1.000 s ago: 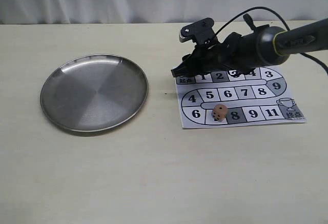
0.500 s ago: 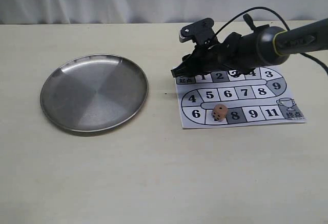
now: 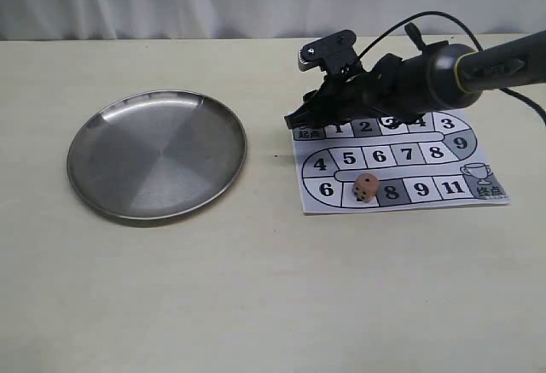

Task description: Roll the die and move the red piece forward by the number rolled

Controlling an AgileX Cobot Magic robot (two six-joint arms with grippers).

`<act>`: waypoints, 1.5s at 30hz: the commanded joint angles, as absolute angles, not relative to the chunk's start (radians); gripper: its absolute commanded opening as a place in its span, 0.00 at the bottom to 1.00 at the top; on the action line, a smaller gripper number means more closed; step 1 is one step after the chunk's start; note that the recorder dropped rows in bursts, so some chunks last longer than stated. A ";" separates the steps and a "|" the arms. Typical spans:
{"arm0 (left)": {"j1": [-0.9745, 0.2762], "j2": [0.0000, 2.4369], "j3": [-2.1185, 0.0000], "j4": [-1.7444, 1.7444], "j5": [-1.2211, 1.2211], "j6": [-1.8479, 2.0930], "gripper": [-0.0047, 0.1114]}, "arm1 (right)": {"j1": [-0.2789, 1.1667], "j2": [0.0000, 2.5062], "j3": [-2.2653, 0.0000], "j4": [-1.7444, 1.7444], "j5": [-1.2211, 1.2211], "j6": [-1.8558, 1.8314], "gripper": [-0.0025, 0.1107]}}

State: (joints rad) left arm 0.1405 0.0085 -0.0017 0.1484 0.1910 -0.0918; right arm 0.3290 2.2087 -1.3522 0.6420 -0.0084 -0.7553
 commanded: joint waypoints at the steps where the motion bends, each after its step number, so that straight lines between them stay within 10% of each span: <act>1: 0.139 0.003 0.000 0.144 0.174 -0.097 0.04 | 0.328 2.206 -1.360 0.643 -0.010 -0.762 0.43; 11: 0.139 0.003 0.000 0.144 0.174 -0.097 0.04 | 0.325 2.075 -1.360 0.640 0.175 -0.683 0.77; 21: 0.139 0.003 0.000 0.144 0.174 -0.097 0.04 | 0.240 1.589 -1.248 0.213 0.908 -0.491 0.78; 45: 0.103 0.003 0.000 0.144 0.174 -0.097 0.04 | 0.235 1.867 -1.043 0.168 0.794 -0.493 0.78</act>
State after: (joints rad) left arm 0.1127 0.0085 -0.0017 0.1484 0.1910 -0.0918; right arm 0.2434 1.8663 -1.0426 0.1796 0.8050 -0.4933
